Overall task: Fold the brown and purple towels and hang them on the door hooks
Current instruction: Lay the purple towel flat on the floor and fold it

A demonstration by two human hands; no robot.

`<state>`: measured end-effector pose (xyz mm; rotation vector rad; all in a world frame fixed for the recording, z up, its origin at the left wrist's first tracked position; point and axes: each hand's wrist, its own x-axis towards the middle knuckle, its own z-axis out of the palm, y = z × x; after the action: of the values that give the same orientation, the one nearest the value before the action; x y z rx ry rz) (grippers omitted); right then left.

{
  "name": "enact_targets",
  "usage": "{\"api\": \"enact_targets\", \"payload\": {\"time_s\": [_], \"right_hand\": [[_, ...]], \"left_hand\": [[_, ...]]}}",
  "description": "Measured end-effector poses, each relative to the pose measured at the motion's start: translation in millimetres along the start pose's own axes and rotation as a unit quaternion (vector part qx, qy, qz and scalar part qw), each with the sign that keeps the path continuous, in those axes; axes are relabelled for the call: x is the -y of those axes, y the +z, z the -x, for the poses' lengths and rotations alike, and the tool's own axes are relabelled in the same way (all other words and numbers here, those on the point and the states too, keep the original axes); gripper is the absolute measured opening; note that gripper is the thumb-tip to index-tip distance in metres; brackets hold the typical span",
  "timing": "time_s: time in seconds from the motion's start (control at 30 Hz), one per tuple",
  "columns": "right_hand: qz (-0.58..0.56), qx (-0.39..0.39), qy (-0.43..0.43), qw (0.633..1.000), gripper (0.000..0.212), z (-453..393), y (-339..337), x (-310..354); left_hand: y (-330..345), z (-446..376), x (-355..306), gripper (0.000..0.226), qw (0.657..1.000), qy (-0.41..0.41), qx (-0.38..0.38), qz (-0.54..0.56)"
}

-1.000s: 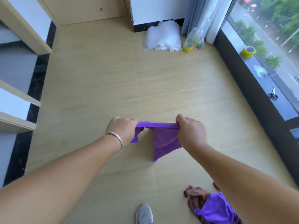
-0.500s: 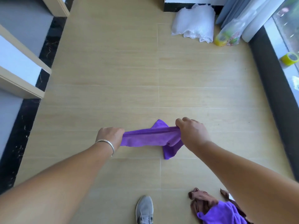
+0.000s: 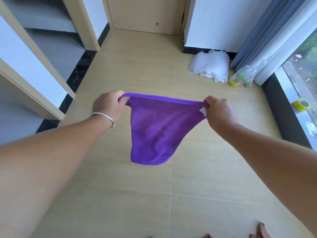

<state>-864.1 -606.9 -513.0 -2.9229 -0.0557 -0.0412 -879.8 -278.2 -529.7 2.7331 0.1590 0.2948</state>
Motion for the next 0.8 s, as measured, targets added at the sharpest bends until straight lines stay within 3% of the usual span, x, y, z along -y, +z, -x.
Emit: {"api": "enact_targets", "payload": {"time_s": [0.17,0.37,0.57,0.7,0.8], "right_hand": [[0.007,0.023,-0.066,0.998,0.025,67.3,17.8,-10.2],[0.006,0.109,-0.235,0.966,0.014,191.0,100.7,-52.9],[-0.019,0.171,-0.227,0.959,0.012,302.3,198.0,-90.3],[-0.018,0.214,-0.207,0.955,0.011,370.6,256.5,-105.8],[-0.021,0.249,-0.153,0.956,0.012,412.3,298.2,-114.4]], "left_hand": [[-11.9,74.1,33.3,0.035,0.995,0.040,0.056,-0.078],[30.1,219.1,73.8,0.012,0.981,0.157,0.081,-0.078],[104.1,351.4,107.3,0.029,0.956,0.210,0.165,-0.126],[151.5,417.9,125.6,0.012,0.949,0.178,0.234,-0.117],[187.3,451.8,141.0,0.032,0.935,0.132,0.305,-0.122]]}}
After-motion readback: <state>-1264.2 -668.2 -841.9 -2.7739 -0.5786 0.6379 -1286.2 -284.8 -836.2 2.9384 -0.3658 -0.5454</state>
